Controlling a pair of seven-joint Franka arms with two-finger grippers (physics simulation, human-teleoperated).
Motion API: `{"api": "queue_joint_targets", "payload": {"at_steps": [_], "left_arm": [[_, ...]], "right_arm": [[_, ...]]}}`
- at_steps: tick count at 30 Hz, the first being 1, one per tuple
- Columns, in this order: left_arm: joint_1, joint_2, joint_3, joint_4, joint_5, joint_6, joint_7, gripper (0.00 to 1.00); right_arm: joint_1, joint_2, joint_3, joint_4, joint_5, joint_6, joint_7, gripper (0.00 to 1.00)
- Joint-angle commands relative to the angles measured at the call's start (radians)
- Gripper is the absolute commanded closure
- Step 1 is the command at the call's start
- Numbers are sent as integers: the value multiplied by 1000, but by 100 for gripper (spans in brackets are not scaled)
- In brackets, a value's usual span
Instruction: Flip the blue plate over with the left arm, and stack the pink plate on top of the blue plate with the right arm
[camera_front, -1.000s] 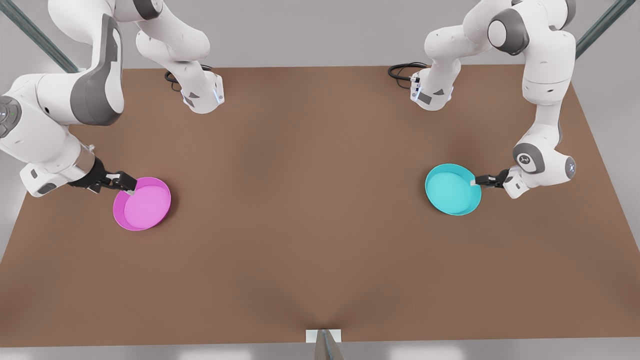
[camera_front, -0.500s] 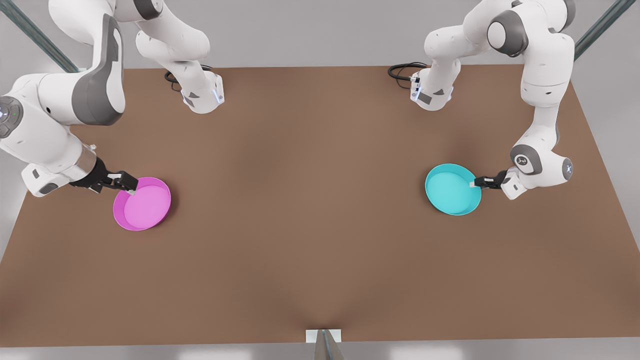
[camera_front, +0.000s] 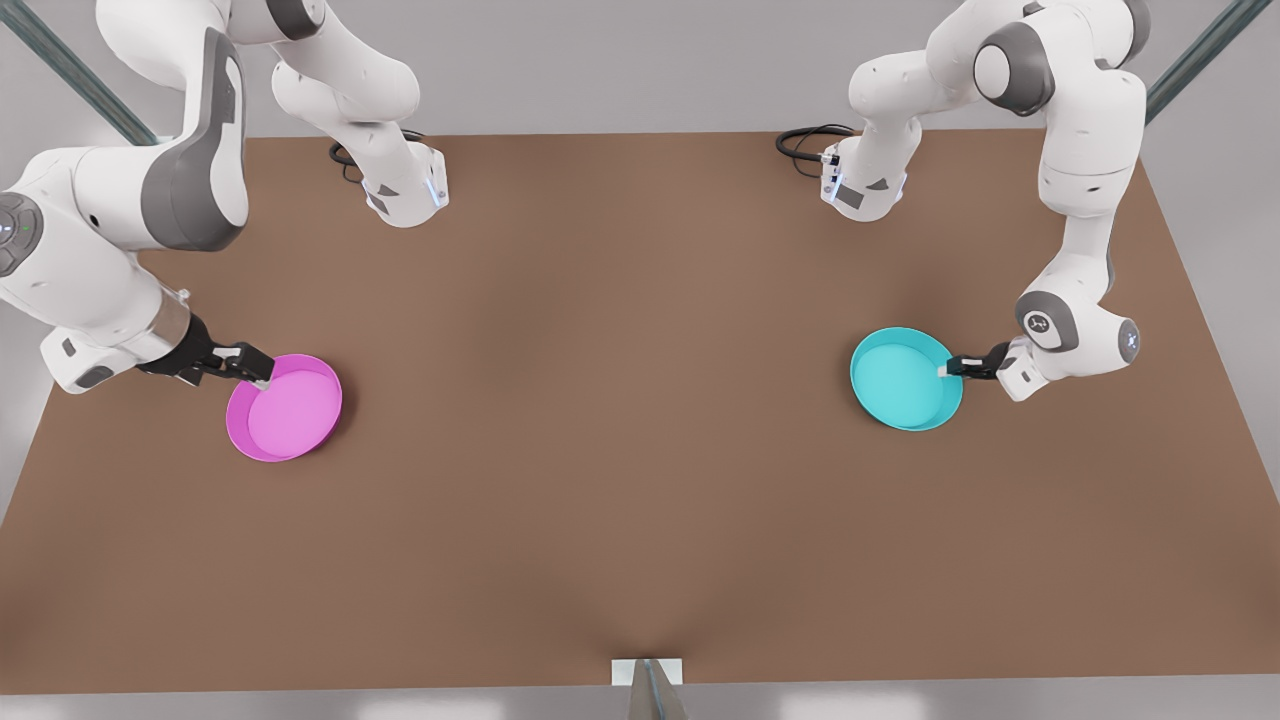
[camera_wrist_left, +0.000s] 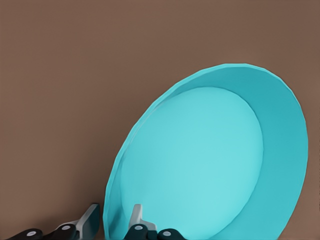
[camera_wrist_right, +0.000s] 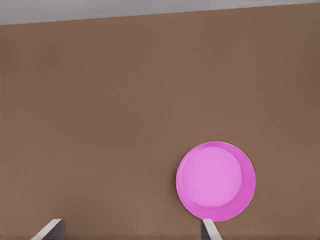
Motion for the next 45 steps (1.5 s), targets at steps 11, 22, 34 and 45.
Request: {"api": "queue_joint_targets", "payload": {"at_steps": [11,22,34,45], "left_arm": [[0,2,0,2,-17,25,-1,69],[-2,3,-3,5,-31,29,-23,79],[-77,-96,-9,26,-29,-9,-130,79],[-255,-55,-14,216,-14,-107,-425,79]], "right_arm": [[1,0,0,0,2,-3,0,0],[2,-2,2,0,2,-5,0,0],[2,0,2,0,2,-5,0,0],[-2,0,0,0,2,-3,-2,0]]}}
